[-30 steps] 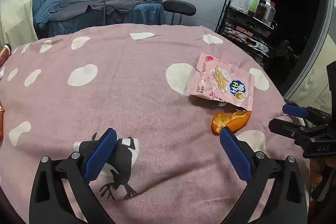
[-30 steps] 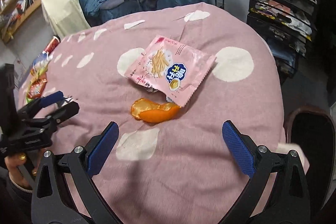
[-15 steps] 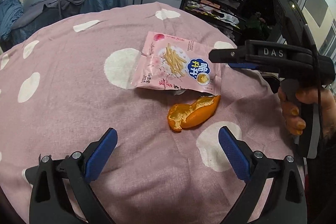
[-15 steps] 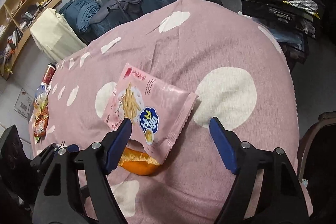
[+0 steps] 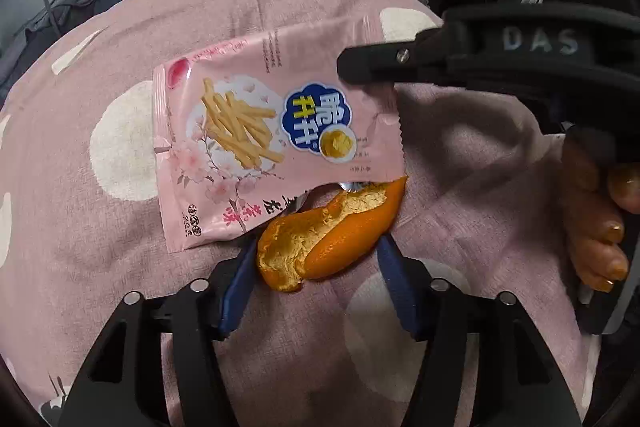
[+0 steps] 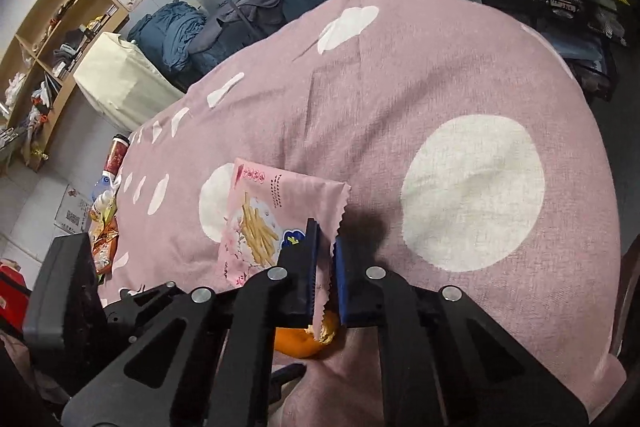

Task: Collect trash
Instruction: 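Grasp the pink snack bag with right gripper while left grasps the orange peel, then carry the pink snack bag over the bin and open the right gripper while left holds the peel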

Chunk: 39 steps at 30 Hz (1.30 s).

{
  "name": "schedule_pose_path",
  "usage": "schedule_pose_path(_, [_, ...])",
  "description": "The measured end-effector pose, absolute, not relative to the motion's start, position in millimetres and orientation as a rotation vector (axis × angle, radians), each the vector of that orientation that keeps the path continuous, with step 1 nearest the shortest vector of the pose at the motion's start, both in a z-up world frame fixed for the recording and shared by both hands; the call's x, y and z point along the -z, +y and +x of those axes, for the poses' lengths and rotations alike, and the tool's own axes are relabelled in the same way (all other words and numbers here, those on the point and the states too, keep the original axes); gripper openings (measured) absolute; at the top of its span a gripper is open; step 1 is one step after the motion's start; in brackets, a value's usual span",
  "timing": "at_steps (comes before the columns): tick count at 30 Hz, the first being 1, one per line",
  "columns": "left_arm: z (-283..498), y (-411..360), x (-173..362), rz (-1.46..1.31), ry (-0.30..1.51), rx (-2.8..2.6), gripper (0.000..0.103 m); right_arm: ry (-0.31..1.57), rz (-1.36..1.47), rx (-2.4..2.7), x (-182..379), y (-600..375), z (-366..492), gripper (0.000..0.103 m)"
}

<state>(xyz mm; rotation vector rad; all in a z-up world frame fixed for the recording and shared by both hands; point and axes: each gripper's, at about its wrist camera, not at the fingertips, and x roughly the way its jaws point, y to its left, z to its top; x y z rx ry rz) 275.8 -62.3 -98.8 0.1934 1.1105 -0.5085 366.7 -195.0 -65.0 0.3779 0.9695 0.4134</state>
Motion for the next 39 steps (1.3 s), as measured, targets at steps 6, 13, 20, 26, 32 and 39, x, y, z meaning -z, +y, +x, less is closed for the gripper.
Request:
schedule_pose_path(6, [265.2, -72.3, 96.1, 0.273, 1.066, 0.493, 0.032, 0.824, 0.336, -0.394, 27.4, -204.0, 337.8, 0.003])
schedule_pose_path(13, [236.2, -55.4, 73.4, 0.178, 0.959, 0.508, 0.028, 0.718, 0.320, -0.365, 0.0, -228.7, 299.8, 0.003])
schedule_pose_path(20, [202.7, -47.4, 49.6, 0.085, 0.840, 0.475, 0.028, 0.652, 0.306, -0.327, -14.2, -248.0, 270.0, 0.003])
schedule_pose_path(26, [194.4, -48.7, 34.2, 0.010, 0.775, 0.456, 0.028, 0.608, 0.304, -0.282, -22.7, -269.0, 240.6, 0.003])
schedule_pose_path(32, [177.9, -60.6, 26.9, -0.015, 0.735, 0.460, 0.028, 0.564, 0.278, -0.211, -29.4, -291.8, 211.0, 0.003])
schedule_pose_path(39, [166.8, -75.4, 16.6, -0.020, 0.706, 0.510, 0.028, 0.540, 0.289, -0.105, -29.5, -329.2, 184.4, 0.003])
